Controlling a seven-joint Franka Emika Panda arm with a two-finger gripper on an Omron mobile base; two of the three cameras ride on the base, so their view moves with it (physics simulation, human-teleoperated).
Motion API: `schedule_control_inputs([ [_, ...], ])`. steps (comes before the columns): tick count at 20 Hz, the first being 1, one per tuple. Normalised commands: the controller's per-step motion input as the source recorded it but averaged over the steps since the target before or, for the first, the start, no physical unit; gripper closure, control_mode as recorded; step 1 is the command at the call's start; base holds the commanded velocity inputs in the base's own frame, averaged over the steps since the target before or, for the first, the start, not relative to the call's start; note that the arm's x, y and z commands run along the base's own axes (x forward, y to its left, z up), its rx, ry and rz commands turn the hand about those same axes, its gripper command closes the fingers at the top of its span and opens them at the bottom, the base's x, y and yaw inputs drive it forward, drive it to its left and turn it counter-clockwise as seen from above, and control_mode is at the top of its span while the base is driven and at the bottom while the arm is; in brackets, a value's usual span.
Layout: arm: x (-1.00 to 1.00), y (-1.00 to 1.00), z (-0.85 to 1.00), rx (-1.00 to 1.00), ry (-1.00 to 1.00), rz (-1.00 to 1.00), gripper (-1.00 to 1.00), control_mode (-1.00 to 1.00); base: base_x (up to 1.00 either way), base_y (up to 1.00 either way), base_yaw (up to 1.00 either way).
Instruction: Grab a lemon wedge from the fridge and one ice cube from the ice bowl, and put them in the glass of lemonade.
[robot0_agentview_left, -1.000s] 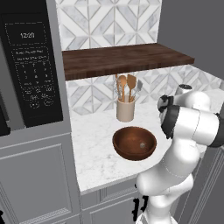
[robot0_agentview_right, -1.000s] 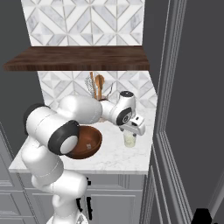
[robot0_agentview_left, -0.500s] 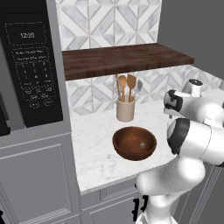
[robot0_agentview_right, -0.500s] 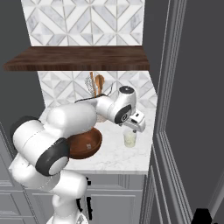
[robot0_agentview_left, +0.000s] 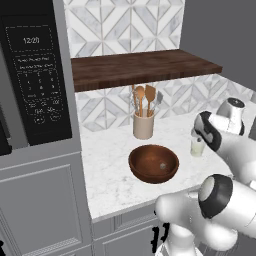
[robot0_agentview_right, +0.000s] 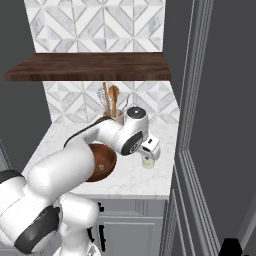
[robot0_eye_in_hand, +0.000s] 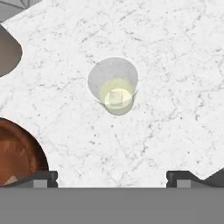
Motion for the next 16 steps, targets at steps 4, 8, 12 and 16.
schedule_control_inputs([
  [4,-0.35,0.9,0.88,0.0,-0.23,0.11,-1.0,-1.0,0.0,0.0,0.0],
  [8,-0.44,1.0,0.71,0.0,0.01,0.09,-1.0,-1.0,0.0,0.0,0.0],
  [12,-0.74,0.98,0.02,-0.03,0.06,0.1,-1.0,-1.0,0.0,0.0,0.0],
  [16,-0.76,0.78,0.01,0.0,0.0,0.14,-1.0,-1.0,0.0,0.0,0.0],
])
